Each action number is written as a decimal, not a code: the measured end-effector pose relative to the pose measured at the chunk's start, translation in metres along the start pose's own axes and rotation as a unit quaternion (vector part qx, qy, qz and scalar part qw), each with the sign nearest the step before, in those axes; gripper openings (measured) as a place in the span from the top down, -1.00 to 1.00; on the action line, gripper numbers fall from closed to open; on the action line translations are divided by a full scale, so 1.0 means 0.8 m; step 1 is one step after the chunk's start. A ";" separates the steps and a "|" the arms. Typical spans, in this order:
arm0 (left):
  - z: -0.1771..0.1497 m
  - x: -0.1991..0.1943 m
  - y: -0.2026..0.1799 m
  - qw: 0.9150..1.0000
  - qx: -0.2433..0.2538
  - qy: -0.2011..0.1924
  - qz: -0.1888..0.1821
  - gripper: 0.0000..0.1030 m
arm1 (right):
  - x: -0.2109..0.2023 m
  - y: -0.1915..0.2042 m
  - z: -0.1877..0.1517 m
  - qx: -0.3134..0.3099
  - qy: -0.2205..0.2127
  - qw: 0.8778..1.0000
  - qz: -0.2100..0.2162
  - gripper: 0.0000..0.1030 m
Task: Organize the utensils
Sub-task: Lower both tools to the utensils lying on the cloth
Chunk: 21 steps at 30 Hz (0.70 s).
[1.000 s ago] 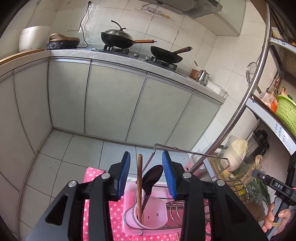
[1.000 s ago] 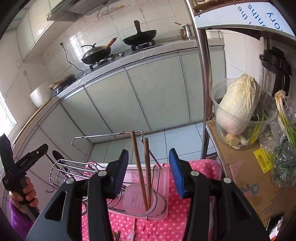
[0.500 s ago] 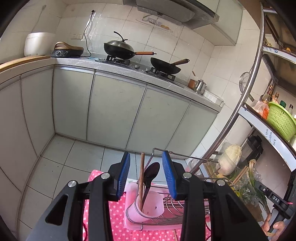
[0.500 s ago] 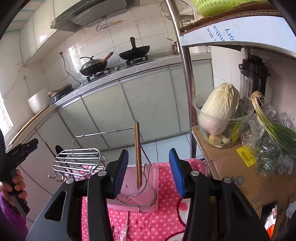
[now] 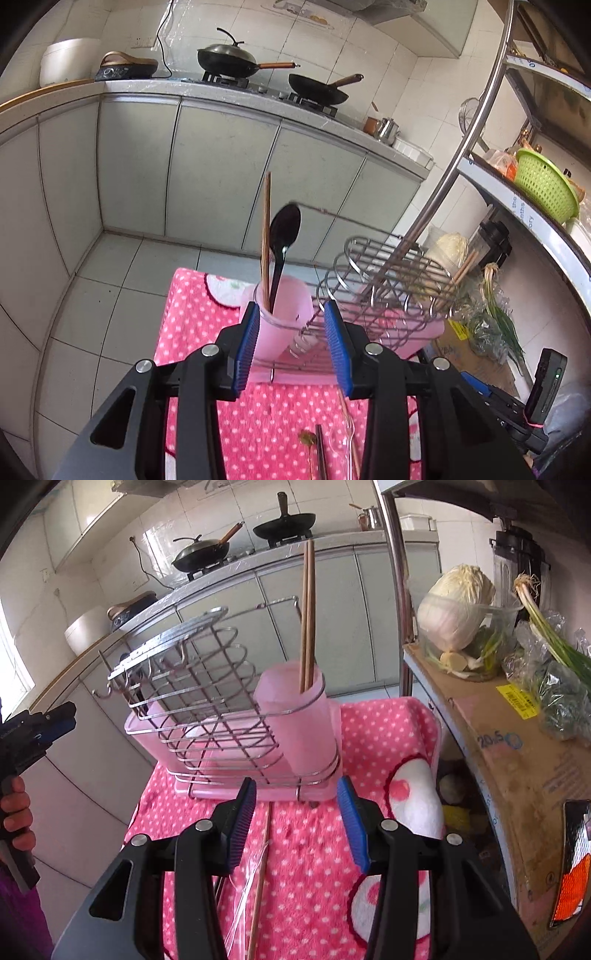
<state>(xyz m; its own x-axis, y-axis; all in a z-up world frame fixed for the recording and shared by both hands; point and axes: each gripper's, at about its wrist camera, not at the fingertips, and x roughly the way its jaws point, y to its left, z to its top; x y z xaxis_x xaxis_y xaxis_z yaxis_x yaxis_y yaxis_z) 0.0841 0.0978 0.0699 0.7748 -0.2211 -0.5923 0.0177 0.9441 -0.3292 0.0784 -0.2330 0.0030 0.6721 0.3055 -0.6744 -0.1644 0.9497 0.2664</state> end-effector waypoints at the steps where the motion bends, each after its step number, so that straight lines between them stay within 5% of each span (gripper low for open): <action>1: -0.009 0.004 0.000 1.000 0.005 0.010 0.001 0.31 | 0.003 0.002 -0.006 -0.002 0.004 1.000 0.001 0.10; 10: -0.090 0.056 0.002 0.992 0.013 0.122 -0.013 0.31 | 0.030 -0.003 -0.049 0.029 0.051 0.998 0.024 0.10; 21: -0.176 0.151 -0.025 0.964 0.011 0.265 -0.031 0.46 | 0.047 -0.025 -0.064 0.053 0.071 0.996 0.028 0.10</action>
<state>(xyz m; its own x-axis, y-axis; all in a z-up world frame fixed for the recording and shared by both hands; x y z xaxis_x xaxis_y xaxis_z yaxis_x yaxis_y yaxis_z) 0.0883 0.0178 -0.0986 0.3403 -0.3658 -0.8662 0.0709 0.9286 -0.3642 0.0697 -0.2369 -0.0632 0.5531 0.3724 -0.7452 -0.1169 0.9204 0.3732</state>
